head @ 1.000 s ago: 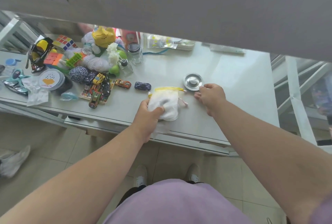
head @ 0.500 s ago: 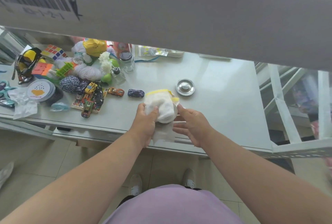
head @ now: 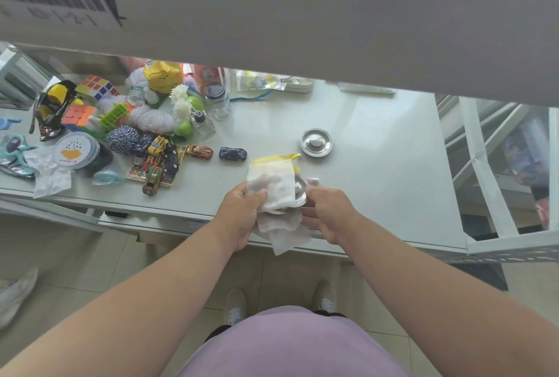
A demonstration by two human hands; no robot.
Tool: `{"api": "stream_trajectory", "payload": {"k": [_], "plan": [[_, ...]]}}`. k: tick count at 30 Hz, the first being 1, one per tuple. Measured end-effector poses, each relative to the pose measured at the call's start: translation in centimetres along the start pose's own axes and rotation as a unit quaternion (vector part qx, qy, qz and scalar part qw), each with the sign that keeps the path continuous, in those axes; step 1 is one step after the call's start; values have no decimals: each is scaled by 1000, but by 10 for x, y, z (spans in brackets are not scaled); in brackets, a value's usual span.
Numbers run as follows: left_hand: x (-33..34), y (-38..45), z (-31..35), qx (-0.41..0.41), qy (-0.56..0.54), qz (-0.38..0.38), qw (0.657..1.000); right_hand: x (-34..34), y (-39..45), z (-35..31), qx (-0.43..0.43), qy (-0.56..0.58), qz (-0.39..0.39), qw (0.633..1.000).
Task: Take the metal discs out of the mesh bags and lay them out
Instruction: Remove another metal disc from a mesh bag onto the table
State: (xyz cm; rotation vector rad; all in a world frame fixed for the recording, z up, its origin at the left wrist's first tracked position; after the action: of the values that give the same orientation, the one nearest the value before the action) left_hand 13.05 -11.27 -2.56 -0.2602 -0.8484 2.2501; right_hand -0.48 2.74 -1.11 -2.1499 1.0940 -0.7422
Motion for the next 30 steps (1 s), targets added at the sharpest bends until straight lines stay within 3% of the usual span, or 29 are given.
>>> {"api": "stream_trajectory", "payload": {"k": [6, 9, 14, 17, 23, 30], "plan": [[-10, 1, -3, 30, 42, 58, 997, -32, 14, -12, -92, -48, 179, 978], [-23, 2, 1, 39, 16, 88, 995, -48, 18, -23, -90, -51, 217, 971], [-43, 0, 6, 19, -36, 78, 996, -40, 22, -19, -76, -31, 196, 977], [-47, -2, 8, 6, -60, 60, 996, -20, 3, -9, -88, -83, 201, 972], [-47, -8, 9, -19, -104, 0, 994, 38, -21, 17, -33, -56, -13, 998], [-53, -5, 7, -28, -77, -11, 997, 32, -18, 27, -38, -54, 22, 998]]}}
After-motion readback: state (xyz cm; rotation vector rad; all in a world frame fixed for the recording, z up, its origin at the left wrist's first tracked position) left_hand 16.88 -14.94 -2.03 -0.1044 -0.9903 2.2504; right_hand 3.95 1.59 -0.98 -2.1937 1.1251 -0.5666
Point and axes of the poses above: each hand's wrist, its own y-axis towards the middle knuckle, its own x-axis out of the palm, z = x × y, the point moved 1 cm from there along y, towards the middle knuckle, and after that the axes turned 6 degrees about y, right-handed, at the moved point
